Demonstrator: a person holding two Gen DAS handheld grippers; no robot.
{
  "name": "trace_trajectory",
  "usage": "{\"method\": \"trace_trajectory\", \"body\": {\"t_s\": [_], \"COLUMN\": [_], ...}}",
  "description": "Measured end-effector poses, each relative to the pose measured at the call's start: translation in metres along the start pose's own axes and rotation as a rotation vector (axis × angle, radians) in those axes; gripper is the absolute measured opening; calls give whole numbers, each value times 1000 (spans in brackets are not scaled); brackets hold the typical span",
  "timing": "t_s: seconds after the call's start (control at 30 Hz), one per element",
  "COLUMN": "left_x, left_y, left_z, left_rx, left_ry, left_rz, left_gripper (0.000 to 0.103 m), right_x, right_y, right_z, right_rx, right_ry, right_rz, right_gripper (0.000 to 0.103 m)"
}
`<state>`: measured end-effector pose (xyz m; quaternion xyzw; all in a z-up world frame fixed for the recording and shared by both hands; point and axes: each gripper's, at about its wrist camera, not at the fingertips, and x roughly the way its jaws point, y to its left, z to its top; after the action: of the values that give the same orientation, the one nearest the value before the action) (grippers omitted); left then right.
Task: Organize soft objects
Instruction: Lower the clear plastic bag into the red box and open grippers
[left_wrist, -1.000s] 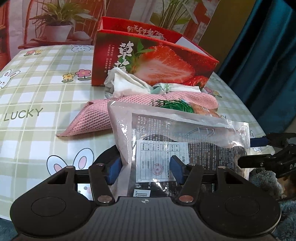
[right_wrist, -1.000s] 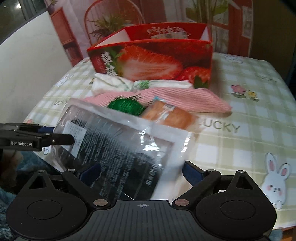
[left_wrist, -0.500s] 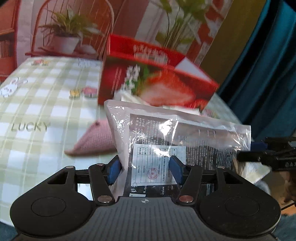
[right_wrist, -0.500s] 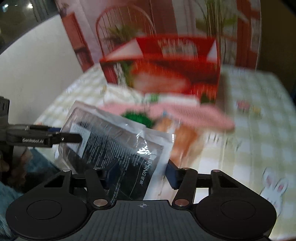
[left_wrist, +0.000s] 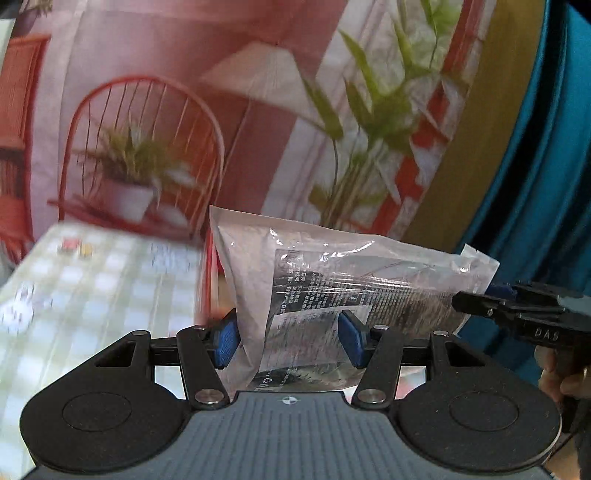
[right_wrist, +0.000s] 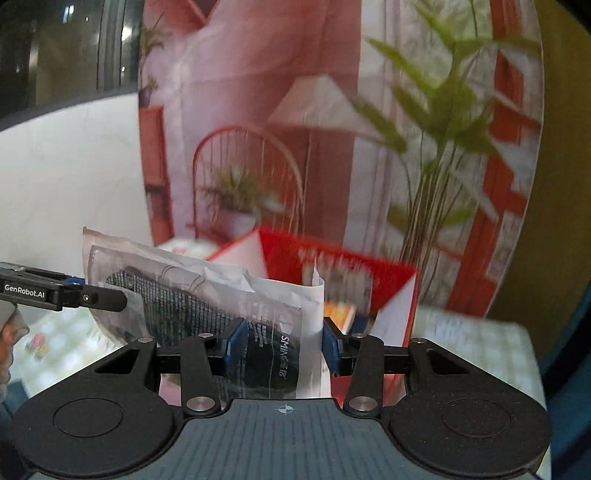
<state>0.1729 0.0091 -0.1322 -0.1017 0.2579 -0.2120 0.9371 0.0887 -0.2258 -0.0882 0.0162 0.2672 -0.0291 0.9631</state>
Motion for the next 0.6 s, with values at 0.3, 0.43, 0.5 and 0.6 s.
{"method": "trace_trajectory", "body": {"t_s": [0.3,0.43,0.5,0.6], "left_x": [65,98,109,123], "left_y": [0,1,1,3], "left_z": [52,46,41,35], "left_rx": [-22,18,28,45], "left_ry": [17,101,141,186], "left_rz": [-12,6,17,37], "left_gripper": [58,59,59,59], "right_x": [45,72,82,96], "right_y": [-42,-64,-70,-76], "right_z": [44,36,28,19], "right_rx": [5,51,71,89], "right_ry": [-71,4,43,86], "right_rz": [-50,-48,-48,-45], "right_gripper": [41,41,41,40]}}
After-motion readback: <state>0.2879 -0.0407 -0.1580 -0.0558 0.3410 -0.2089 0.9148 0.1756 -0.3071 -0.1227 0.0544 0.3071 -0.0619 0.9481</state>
